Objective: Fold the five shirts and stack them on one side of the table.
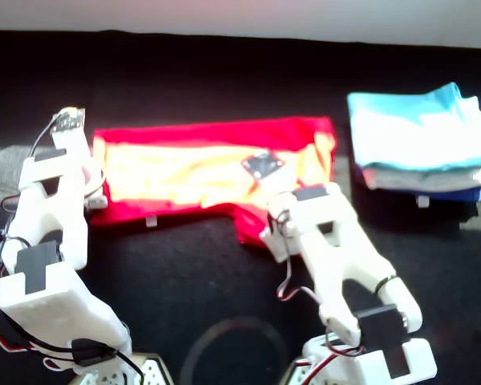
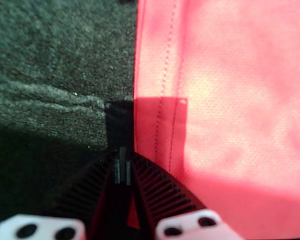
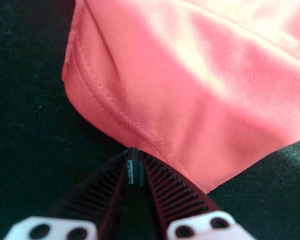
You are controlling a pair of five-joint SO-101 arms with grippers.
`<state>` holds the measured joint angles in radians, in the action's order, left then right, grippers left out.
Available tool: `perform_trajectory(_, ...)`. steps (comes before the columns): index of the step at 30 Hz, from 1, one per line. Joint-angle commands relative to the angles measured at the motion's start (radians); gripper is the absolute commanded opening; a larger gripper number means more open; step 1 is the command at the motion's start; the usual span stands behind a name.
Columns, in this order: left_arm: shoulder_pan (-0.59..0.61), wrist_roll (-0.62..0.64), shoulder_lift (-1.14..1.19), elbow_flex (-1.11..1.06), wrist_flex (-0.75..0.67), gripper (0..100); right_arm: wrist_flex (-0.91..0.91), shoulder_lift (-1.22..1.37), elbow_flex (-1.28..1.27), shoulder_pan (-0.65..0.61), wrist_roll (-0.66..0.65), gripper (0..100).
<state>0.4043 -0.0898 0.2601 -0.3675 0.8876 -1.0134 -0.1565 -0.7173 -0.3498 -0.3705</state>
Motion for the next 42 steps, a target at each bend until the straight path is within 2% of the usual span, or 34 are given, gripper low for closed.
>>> perform_trajectory(1, -0.016, 0.003, -0.008, -0.002, -0.021, 1, 0.019, -0.045, -0.004, -0.004, -0.011, 0.5)
perform_trajectory(7, -0.016, 0.003, -0.008, -0.002, -0.021, 1, 0.018, -0.044, -0.005, -0.002, -0.012, 0.5)
perform_trajectory(9, -0.016, 0.003, -0.008, -0.002, -0.021, 1, 0.002, -0.056, 0.004, 0.004, -0.052, 0.5)
perform_trajectory(13, -0.016, 0.003, -0.008, -0.001, -0.023, 1, -0.142, -0.105, 0.108, -0.03, -0.094, 1.5)
perform_trajectory(16, -0.016, 0.003, -0.008, -0.001, -0.023, 1, -0.228, -0.107, 0.153, -0.07, -0.098, 10.1)
perform_trajectory(20, -0.016, 0.003, -0.008, -0.001, -0.025, 1, -0.237, -0.062, 0.16, -0.119, -0.101, 23.7)
perform_trajectory(30, -0.016, 0.0, -0.008, -0.001, -0.025, 1, -0.087, 0.165, 0.171, -0.107, -0.173, 23.8)
perform_trajectory(38, -0.016, 0.0, -0.008, -0.001, -0.025, 1, -0.077, 0.338, 0.269, -0.036, -0.175, 23.1)
perform_trajectory(40, -0.016, 0.0, -0.008, -0.001, -0.025, 1, -0.077, 0.367, 0.306, -0.001, -0.175, 16.3)
perform_trajectory(42, -0.016, 0.0, -0.008, -0.001, -0.025, 1, -0.077, 0.383, 0.341, 0.031, -0.175, 5.0)
